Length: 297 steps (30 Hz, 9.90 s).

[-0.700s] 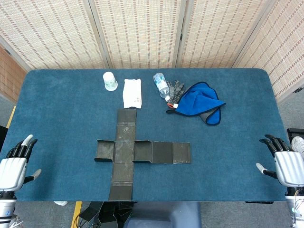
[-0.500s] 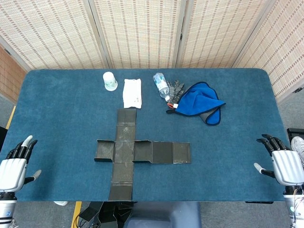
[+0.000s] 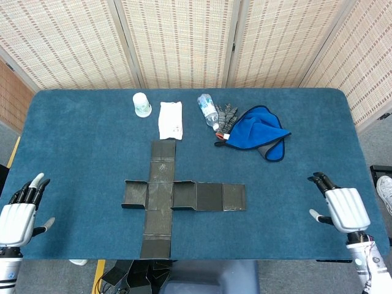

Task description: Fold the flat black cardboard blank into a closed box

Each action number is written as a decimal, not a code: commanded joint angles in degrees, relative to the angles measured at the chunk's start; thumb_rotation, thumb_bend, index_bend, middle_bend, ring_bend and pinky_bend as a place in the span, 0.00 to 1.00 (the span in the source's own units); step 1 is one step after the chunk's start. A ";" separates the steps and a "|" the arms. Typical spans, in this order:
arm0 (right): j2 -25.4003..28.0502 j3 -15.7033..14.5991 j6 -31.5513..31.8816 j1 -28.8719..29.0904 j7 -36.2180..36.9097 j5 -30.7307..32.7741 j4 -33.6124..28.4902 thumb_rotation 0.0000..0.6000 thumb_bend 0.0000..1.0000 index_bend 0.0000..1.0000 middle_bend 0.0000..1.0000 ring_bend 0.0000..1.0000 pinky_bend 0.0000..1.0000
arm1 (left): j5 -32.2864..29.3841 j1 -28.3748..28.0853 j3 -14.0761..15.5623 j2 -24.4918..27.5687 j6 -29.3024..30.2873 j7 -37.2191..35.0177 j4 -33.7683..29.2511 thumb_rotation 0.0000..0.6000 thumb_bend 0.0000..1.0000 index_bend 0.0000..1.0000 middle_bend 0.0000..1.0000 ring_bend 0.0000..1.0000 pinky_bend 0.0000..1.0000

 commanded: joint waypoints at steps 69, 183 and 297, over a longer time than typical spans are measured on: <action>-49.70 11.75 3.15 49.74 -57.93 71.41 11.99 1.00 0.00 0.05 0.13 0.80 0.97 | 4.20 -1.34 1.45 0.06 -0.77 -2.91 1.43 1.00 0.13 0.10 0.06 0.11 0.22; -41.11 5.71 -10.85 47.03 -41.89 57.78 15.57 1.00 0.20 0.29 0.35 0.85 0.97 | 9.45 -26.68 2.04 -26.68 -21.49 -12.52 37.37 1.00 0.10 0.00 0.02 0.64 0.85; -31.94 -5.32 -22.16 57.94 -48.13 18.74 20.99 1.00 0.22 0.52 0.44 0.88 0.97 | 1.70 -35.25 3.20 -24.15 -37.26 -68.31 21.74 1.00 0.10 0.04 0.00 0.63 0.87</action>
